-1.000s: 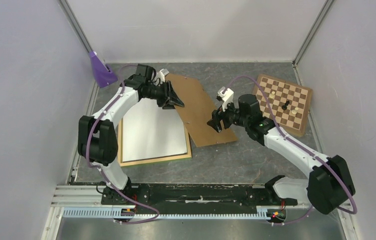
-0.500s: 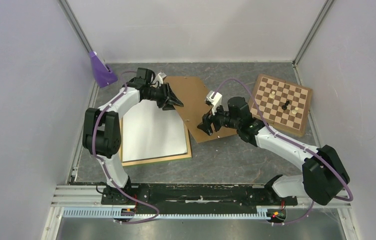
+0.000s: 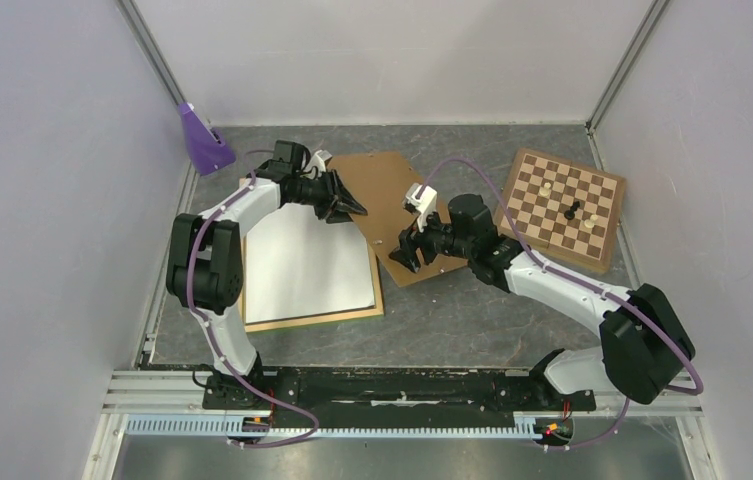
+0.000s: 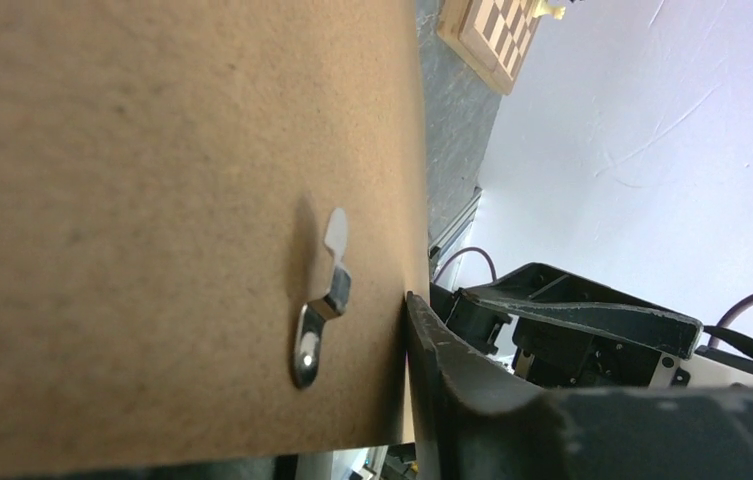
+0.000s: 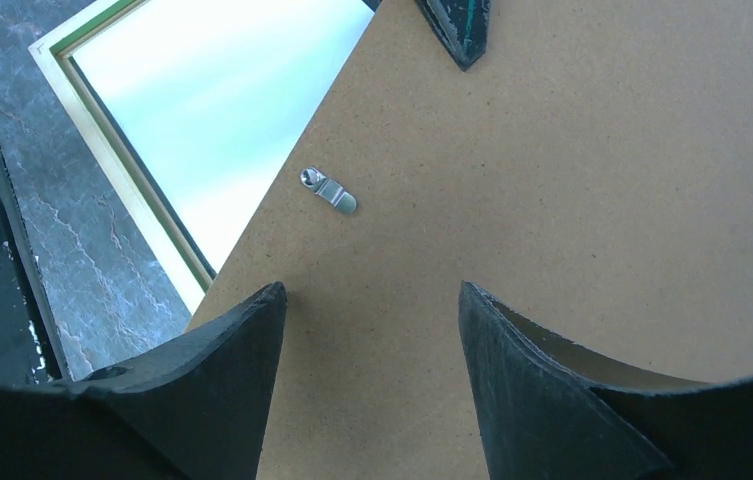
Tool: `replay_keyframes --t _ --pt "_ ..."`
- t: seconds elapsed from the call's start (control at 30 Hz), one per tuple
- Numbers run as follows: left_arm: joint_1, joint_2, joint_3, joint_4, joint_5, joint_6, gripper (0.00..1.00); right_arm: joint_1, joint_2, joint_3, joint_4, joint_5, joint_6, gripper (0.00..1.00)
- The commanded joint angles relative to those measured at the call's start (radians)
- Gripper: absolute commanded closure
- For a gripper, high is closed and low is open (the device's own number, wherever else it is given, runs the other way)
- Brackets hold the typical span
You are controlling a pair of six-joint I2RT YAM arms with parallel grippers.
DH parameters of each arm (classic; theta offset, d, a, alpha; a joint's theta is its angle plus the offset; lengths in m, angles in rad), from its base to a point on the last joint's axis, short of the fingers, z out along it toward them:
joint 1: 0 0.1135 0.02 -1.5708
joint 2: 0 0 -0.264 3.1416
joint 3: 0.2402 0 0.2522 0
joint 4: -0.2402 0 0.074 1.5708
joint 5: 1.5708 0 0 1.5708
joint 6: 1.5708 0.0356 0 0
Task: Put the photo into the frame
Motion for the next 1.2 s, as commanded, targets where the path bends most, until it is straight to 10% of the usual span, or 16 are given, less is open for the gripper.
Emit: replay_keyframes --t 0.0,0.5,1.17 --pt "0.018 -0.008 -0.018 0.064 0.074 -0.113 0.73 0.013 -0.013 0.031 0.023 0.000 0.003 0.33" --pt "0.095 -0.071 -0.030 0.120 0.172 -0.102 0.97 0.008 -0.121 0.038 -0.033 0.096 -0.044 0.33" --pt "0.156 -0.104 -0.075 0.166 0.280 -0.092 0.98 -0.018 -0.220 0.000 -0.050 0.113 -0.121 0.27"
